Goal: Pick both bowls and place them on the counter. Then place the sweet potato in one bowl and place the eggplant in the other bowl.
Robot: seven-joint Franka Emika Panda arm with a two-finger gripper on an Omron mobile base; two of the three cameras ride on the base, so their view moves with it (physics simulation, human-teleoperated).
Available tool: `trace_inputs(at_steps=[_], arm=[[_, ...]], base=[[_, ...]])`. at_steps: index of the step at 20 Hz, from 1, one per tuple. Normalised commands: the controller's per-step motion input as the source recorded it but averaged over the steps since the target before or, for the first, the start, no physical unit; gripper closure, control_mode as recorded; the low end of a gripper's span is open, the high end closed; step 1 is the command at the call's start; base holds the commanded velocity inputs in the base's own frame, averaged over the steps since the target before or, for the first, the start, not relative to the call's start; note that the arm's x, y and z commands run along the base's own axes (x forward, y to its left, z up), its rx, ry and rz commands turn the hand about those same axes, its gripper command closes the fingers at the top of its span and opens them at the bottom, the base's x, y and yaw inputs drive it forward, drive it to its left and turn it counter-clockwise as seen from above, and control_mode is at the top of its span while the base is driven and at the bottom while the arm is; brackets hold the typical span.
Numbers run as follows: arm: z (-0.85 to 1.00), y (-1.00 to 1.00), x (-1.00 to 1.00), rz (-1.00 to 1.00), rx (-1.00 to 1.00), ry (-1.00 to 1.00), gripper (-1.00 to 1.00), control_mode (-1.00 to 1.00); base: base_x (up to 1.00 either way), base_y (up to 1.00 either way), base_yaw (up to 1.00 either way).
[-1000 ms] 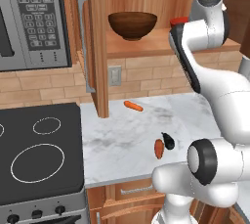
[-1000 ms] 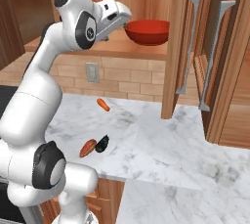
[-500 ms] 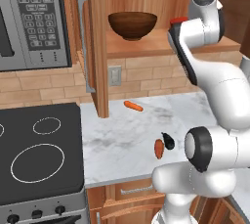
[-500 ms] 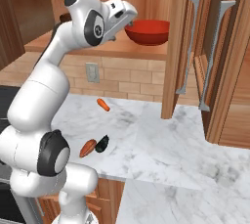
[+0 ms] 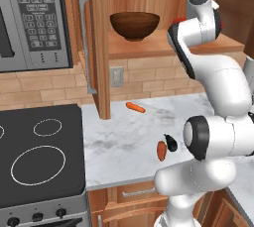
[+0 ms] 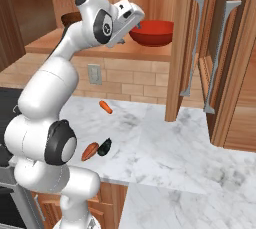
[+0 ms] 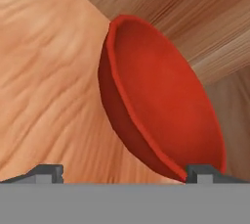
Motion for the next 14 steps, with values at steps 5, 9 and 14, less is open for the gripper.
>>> trace_inputs(at_steps=[5, 9, 14], arm=[[0.00, -0.03, 0.27, 0.00, -0.06, 0.03, -1.00, -1.00], [0.00, -0.23, 0.25, 0.00, -0.02, 0.02, -1.00, -1.00], [0.00, -0.04, 0.15, 0.00, 0.00, 0.06, -1.00, -1.00]], base=[[0.00, 0.00, 0.00], [0.00, 0.00, 0.00], [0.00, 0.00, 0.00]])
